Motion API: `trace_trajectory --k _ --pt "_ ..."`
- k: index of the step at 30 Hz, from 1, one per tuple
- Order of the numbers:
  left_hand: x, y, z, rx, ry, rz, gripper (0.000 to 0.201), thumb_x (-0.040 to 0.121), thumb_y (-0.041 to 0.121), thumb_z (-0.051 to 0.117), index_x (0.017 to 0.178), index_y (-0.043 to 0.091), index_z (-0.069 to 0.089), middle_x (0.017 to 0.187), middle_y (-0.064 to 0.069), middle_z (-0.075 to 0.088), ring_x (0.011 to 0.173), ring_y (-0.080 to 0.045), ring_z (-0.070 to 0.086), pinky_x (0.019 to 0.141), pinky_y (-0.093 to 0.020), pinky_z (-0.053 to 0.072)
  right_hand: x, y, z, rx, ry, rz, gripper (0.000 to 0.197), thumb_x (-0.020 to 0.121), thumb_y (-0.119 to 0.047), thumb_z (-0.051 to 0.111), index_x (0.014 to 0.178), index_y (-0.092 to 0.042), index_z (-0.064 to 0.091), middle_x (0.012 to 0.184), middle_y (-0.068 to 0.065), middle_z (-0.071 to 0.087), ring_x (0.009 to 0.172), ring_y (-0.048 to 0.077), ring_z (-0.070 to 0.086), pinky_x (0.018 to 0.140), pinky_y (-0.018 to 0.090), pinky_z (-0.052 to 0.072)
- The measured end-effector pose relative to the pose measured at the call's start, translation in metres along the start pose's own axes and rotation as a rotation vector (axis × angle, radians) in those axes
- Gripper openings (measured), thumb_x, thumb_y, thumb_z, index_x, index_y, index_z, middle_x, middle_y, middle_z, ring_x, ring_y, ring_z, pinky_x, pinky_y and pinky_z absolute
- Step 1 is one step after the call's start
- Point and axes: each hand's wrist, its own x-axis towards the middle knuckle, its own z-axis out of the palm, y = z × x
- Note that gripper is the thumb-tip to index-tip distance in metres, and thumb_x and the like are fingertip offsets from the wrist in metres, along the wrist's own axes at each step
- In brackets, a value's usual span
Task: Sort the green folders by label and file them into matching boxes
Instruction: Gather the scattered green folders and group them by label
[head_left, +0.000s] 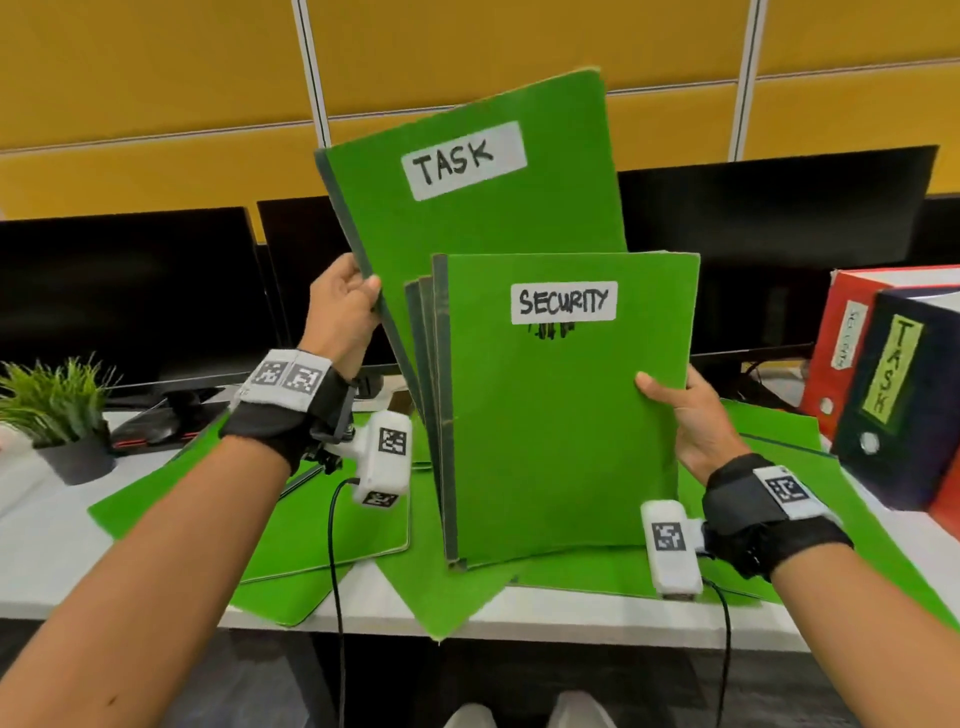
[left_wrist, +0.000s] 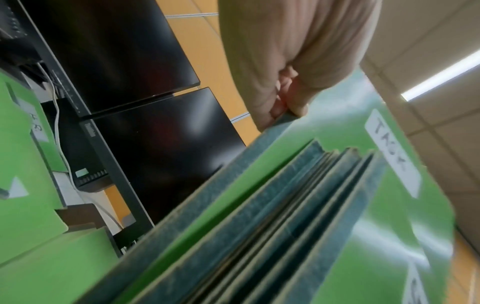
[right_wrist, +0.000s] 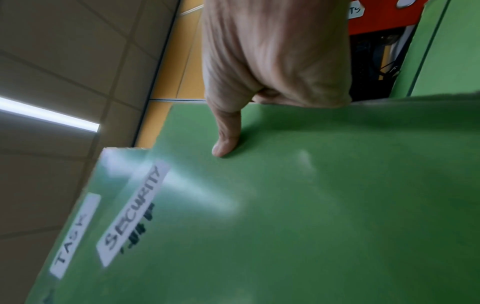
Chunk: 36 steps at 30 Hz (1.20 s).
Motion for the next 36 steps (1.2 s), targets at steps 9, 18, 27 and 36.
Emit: trace_trajectory --k 9,18,27,36 --pt "-0.005 -0.005 0.02 -0.219 -0.079 -0.11 0.042 0.097 0.05 0.026 0.096 0.021 0.056 0.094 0.004 0.059 0.087 -0.007 0.058 0.087 -0.028 0.048 0.021 -0.003 0.042 0.006 0.054 -0.169 0.066 0.075 -0.014 0.069 0.135 -0.011 0.04 0.136 0.005 0.051 0.121 0.016 0.05 0.105 0.036 0.037" --pt "-0.018 -0.079 0.004 0.192 -0.119 -0.155 0.067 0.082 0.03 0.067 0.135 0.014 0.03 0.134 0.002 0.045 0.124 -0.016 0.046 0.113 -0.043 0.033 0.035 0.033 0.049 -0.217 -0.001 -0.172 0.114 0.051 -0.056 0.082 0.142 -0.012 0.028 0.146 0.01 0.039 0.134 0.022 0.039 0.111 0.047 0.033" --pt "-0.019 -0.146 -0.039 0.71 -0.361 -0.327 0.04 0.086 0.031 0.062 0.113 0.003 0.051 0.108 -0.014 0.061 0.101 -0.027 0.058 0.084 -0.031 0.048 0.04 0.044 0.065 -0.113 0.03 -0.173 0.089 0.029 -0.064 0.081 0.105 -0.024 0.059 0.108 -0.003 0.066 0.106 0.018 0.062 0.093 0.032 0.05" --pt "0.004 -0.172 -0.135 1.371 -0.348 -0.765 0.068 0.081 0.033 0.068 0.133 0.0 0.04 0.138 -0.017 0.046 0.127 -0.032 0.045 0.103 -0.038 0.041 0.071 0.05 0.125 -0.039 -0.026 -0.192 0.079 0.032 -0.058 0.082 0.1 -0.025 0.06 0.103 -0.004 0.068 0.097 0.013 0.066 0.085 0.03 0.054"
